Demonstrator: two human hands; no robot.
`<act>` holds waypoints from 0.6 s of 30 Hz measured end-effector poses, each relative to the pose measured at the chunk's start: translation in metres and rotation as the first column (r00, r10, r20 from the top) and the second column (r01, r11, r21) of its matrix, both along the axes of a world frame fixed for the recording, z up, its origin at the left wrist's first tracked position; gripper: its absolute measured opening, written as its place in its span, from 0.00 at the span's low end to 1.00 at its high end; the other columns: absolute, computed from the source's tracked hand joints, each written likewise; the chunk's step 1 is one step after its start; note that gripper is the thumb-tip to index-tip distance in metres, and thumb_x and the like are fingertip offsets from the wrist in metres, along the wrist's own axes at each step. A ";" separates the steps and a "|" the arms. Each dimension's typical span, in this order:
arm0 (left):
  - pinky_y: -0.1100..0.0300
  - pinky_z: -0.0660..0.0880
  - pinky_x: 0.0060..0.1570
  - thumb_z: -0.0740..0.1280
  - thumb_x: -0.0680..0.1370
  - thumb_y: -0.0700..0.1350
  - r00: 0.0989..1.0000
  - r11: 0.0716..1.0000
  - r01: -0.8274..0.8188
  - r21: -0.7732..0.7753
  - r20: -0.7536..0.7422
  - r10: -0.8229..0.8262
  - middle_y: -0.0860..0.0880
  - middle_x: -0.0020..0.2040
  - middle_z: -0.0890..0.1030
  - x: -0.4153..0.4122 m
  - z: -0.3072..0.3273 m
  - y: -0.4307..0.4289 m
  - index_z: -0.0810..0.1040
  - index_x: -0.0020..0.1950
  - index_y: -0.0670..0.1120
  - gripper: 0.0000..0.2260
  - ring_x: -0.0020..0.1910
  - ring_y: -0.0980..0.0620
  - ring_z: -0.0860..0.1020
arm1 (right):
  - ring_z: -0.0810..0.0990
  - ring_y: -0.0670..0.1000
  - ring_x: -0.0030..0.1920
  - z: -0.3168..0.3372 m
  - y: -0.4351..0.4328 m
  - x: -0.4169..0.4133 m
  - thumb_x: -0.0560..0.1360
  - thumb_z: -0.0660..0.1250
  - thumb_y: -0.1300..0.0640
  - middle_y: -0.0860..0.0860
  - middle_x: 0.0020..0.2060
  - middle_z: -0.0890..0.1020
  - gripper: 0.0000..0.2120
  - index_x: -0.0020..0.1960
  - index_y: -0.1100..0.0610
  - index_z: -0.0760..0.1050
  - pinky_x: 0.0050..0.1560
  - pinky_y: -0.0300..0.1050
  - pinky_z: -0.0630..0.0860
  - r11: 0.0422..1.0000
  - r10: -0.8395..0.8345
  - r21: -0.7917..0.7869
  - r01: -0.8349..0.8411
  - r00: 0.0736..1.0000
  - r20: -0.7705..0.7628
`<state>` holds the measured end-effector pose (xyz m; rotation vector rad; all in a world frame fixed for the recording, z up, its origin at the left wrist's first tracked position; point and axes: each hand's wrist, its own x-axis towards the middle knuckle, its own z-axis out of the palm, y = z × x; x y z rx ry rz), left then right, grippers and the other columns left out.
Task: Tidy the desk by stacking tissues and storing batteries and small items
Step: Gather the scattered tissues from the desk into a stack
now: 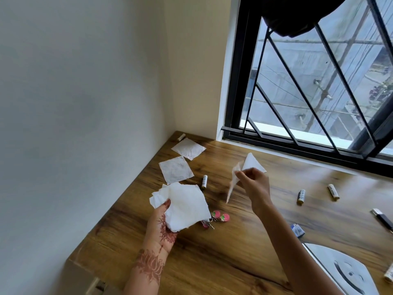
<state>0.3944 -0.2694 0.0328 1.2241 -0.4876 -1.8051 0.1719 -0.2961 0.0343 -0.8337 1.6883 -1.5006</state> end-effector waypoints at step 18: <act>0.57 0.78 0.40 0.59 0.78 0.53 0.990 1.000 0.010 -0.009 -0.141 -0.011 0.44 0.40 0.80 -0.022 0.006 -0.005 0.74 0.46 0.44 0.13 0.41 0.46 0.78 | 0.78 0.50 0.56 0.016 0.046 0.096 0.78 0.60 0.55 0.51 0.59 0.79 0.11 0.60 0.55 0.70 0.49 0.41 0.78 0.762 0.551 0.168 -0.625 0.490 -0.676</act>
